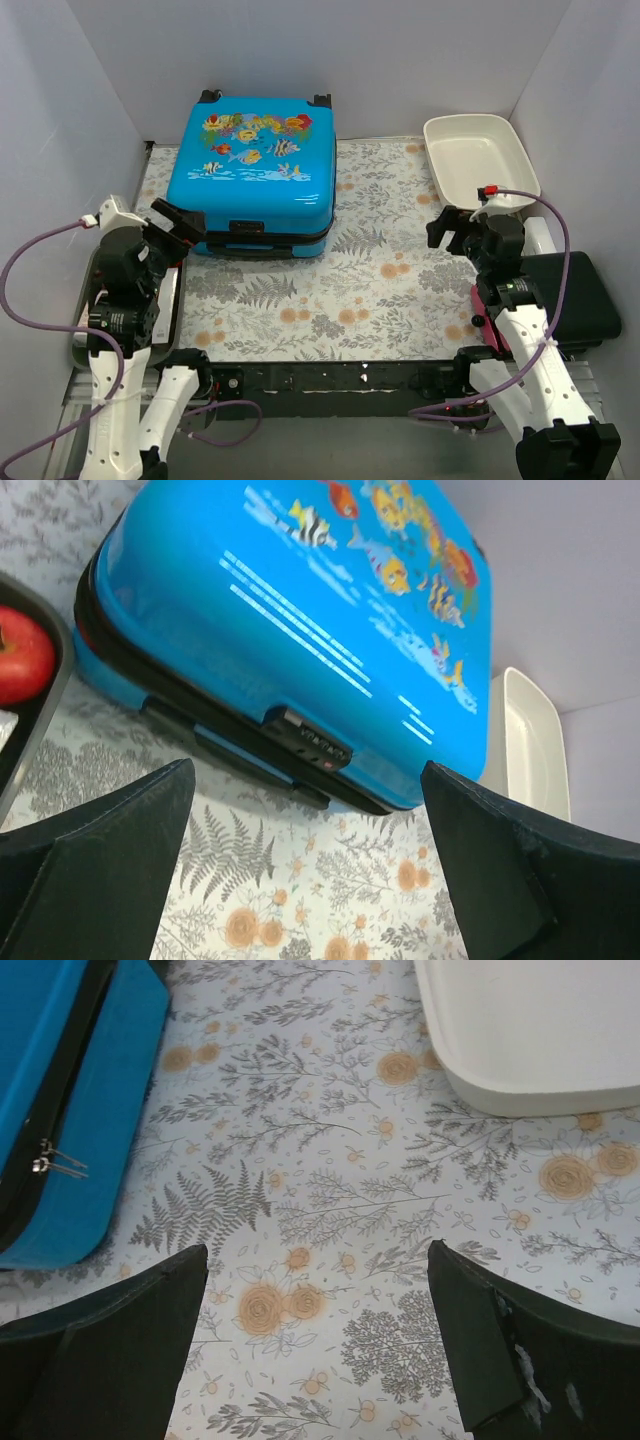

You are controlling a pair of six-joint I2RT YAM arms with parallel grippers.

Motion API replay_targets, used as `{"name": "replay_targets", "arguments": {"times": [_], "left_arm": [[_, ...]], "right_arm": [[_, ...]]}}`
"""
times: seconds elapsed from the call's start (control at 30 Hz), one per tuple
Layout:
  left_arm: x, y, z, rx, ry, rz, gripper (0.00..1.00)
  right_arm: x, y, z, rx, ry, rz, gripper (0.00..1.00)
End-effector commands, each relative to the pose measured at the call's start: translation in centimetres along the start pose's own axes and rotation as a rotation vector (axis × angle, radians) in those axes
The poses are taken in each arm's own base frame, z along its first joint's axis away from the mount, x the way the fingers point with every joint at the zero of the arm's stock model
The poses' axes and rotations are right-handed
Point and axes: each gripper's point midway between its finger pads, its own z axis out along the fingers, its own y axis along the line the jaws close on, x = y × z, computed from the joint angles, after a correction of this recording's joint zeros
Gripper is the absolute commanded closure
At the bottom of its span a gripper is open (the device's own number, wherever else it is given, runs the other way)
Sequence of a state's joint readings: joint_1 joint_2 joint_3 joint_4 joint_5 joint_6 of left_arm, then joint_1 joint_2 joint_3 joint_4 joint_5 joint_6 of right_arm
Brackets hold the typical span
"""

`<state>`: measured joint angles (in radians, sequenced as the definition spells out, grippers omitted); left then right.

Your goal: Open, take out, and arrange the luggage

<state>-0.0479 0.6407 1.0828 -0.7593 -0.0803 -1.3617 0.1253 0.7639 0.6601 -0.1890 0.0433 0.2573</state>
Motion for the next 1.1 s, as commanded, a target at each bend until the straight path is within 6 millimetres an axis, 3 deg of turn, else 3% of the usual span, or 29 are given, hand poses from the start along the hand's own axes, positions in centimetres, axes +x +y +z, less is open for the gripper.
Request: {"name": "replay_targets", "arguments": {"times": [0.0, 0.03, 0.1, 0.17, 0.23, 0.3, 0.37, 0.4, 0.43, 0.5, 0.53, 0.67, 0.7, 0.73, 0.77, 0.8, 0.9, 1.07], "left_arm": [[3.6, 2.0, 0.4, -0.039, 0.097, -0.072, 0.02], [4.4, 2.3, 0.6, -0.047, 0.113, -0.096, 0.02], [6.9, 3.7, 1.3, -0.084, 0.170, -0.189, 0.02], [8.8, 3.9, 1.4, -0.065, 0.217, -0.255, 0.02], [11.4, 5.3, 1.9, -0.102, 0.267, -0.346, 0.02], [13.0, 5.9, 2.6, -0.089, 0.285, -0.409, 0.02], [13.4, 6.3, 3.4, -0.092, 0.268, -0.453, 0.02], [14.1, 6.8, 4.0, -0.114, 0.279, -0.474, 0.02], [15.1, 7.5, 4.5, -0.145, 0.296, -0.506, 0.02], [15.7, 8.0, 5.5, -0.163, 0.298, -0.542, 0.02], [16.8, 9.1, 6.1, -0.225, 0.312, -0.580, 0.02], [17.6, 10.4, 7.4, -0.284, 0.290, -0.647, 0.02], [17.5, 10.5, 7.6, -0.287, 0.281, -0.664, 0.02], [17.5, 10.5, 7.8, -0.284, 0.271, -0.678, 0.02], [17.5, 10.8, 8.0, -0.305, 0.260, -0.711, 0.02], [17.4, 11.5, 8.2, -0.333, 0.228, -0.723, 0.03], [17.7, 12.7, 8.5, -0.389, 0.192, -0.782, 0.06], [17.7, 12.9, 9.7, -0.414, 0.179, -0.802, 0.06]], "right_arm": [[-2.8, 4.6, -1.0, -0.257, -0.101, -0.070, 0.02], [-1.6, 6.1, -1.4, -0.360, -0.078, -0.092, 0.02], [-1.8, 7.7, -2.1, -0.467, -0.105, -0.111, 0.02], [-1.2, 8.2, -2.2, -0.505, -0.105, -0.118, 0.02], [-1.0, 8.6, -2.2, -0.535, -0.114, -0.122, 0.02], [-0.8, 8.7, -1.9, -0.540, -0.106, -0.083, 0.02], [0.1, 9.2, -1.6, -0.577, -0.079, -0.042, 0.02], [0.8, 10.2, -2.0, -0.656, -0.053, -0.041, 0.02], [0.3, 11.1, -2.3, -0.717, -0.083, -0.054, 0.02], [1.9, 12.0, -2.1, -0.812, -0.032, -0.057, 0.02], [1.3, 12.9, -2.6, -0.878, -0.056, -0.065, 0.02], [2.6, 13.9, -0.6, -0.914, -0.047, -0.104, 0.02], [3.5, 15.2, -0.9, -0.955, -0.026, -0.131, 0.02], [3.2, 15.8, -0.3, -0.940, -0.038, -0.161, 0.02], [4.7, 16.1, 0.6, -0.930, -0.003, -0.208, 0.02], [5.5, 17.6, 0.2, -0.962, 0.008, -0.250, 0.02], [5.6, 18.8, 1.1, -0.944, -0.029, -0.289, 0.02], [5.2, 17.7, 1.5, -0.874, -0.144, -0.268, 0.02]]}}
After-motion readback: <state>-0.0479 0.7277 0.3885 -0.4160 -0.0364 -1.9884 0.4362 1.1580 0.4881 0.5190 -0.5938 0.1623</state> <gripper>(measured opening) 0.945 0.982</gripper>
